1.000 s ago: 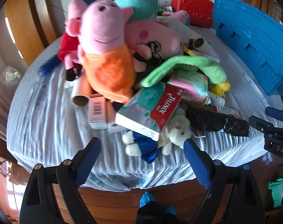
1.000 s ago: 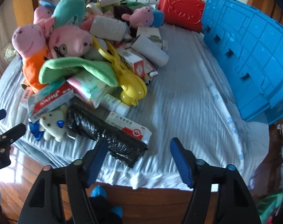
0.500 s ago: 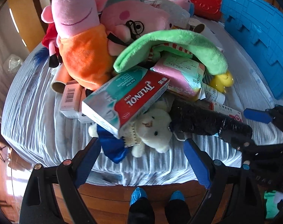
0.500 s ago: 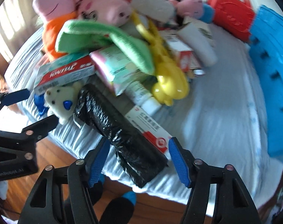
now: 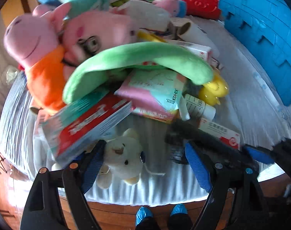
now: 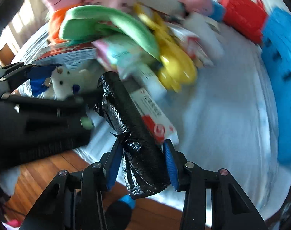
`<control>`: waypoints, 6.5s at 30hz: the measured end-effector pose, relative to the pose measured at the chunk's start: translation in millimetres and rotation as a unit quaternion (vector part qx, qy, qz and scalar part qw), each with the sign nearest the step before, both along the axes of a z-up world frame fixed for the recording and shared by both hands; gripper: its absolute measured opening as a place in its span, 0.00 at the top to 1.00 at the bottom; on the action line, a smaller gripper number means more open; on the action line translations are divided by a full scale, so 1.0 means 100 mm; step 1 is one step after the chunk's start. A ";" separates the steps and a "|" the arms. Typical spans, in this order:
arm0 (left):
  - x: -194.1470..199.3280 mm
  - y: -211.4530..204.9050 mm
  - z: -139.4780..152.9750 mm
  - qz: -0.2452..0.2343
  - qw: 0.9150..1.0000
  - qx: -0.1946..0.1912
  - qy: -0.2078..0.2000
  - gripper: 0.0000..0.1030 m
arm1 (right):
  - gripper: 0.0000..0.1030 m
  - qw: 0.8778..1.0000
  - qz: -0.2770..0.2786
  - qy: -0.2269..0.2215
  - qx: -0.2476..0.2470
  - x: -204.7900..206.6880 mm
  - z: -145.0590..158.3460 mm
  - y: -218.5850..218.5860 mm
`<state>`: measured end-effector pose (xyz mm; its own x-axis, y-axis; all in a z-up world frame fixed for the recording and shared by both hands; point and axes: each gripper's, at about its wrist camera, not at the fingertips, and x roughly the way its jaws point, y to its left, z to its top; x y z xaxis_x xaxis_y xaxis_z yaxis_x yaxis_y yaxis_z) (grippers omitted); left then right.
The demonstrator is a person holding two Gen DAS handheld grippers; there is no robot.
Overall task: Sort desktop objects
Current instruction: 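Grasp the black wrapped roll with the right tool while the left tool grasps the white pill bottle, then carry the roll and pill bottle into the blue crate and open both tools, then lift both tools out of the crate back toward the pile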
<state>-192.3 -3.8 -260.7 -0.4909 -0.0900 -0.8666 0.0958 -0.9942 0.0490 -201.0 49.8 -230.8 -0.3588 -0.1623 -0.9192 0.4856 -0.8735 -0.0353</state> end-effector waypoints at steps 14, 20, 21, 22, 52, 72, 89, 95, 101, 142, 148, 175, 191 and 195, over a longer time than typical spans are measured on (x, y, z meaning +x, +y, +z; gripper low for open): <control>-0.19 0.61 -0.06 -0.079 0.997 -0.012 0.005 0.19 | 0.61 0.983 -0.186 0.014 -0.005 -0.17 0.05 1.43; -0.23 0.71 -0.06 -0.091 0.996 0.013 -0.005 0.19 | 0.63 0.981 -0.193 0.023 -0.018 -0.24 0.13 1.56; -0.26 0.75 -0.03 -0.093 0.995 0.019 -0.003 0.19 | 0.63 0.981 -0.192 0.023 -0.019 -0.22 0.14 1.55; -0.26 0.78 -0.01 -0.094 0.995 0.022 -0.001 0.19 | 0.63 0.981 -0.191 0.021 -0.019 -0.23 0.13 1.54; -0.35 1.00 0.24 -0.079 0.996 0.032 -0.026 0.03 | 0.56 0.989 -0.137 -0.019 -0.060 -0.30 0.01 1.35; -0.36 0.79 0.55 -0.123 0.991 0.034 -0.048 0.60 | 0.55 0.980 -0.185 -0.026 -0.062 -0.45 0.21 1.49; -0.32 0.84 0.48 -0.138 0.990 0.028 -0.031 0.73 | 0.70 0.980 -0.191 -0.038 -0.042 -0.13 0.31 1.53; -0.29 0.84 0.80 -0.137 0.990 0.028 0.003 0.73 | 0.70 0.982 -0.179 -0.007 -0.065 0.00 0.64 1.56; -0.33 0.81 1.17 -0.128 0.990 0.028 0.044 0.73 | 0.70 0.983 -0.166 0.036 -0.075 0.16 1.14 1.52; -1.90 3.73 4.46 -0.202 0.954 0.116 0.188 0.73 | 0.70 0.941 -0.206 0.268 -0.028 -1.50 4.45 4.35; -2.83 4.51 3.95 -0.184 0.976 0.084 0.080 0.73 | 0.71 0.966 -0.198 0.166 -0.013 -2.56 3.94 5.02; -3.87 5.09 0.92 -0.120 0.937 -0.063 -0.322 0.73 | 0.70 0.947 -0.150 -0.236 0.157 -3.44 0.72 5.39; -3.85 5.06 1.17 -0.114 0.948 -0.053 -0.291 0.38 | 0.50 0.956 -0.159 -0.214 0.124 -3.54 0.99 5.59; -3.78 5.01 1.54 -0.114 0.960 -0.029 -0.255 0.39 | 0.48 0.965 -0.155 -0.184 0.104 -3.44 1.36 5.63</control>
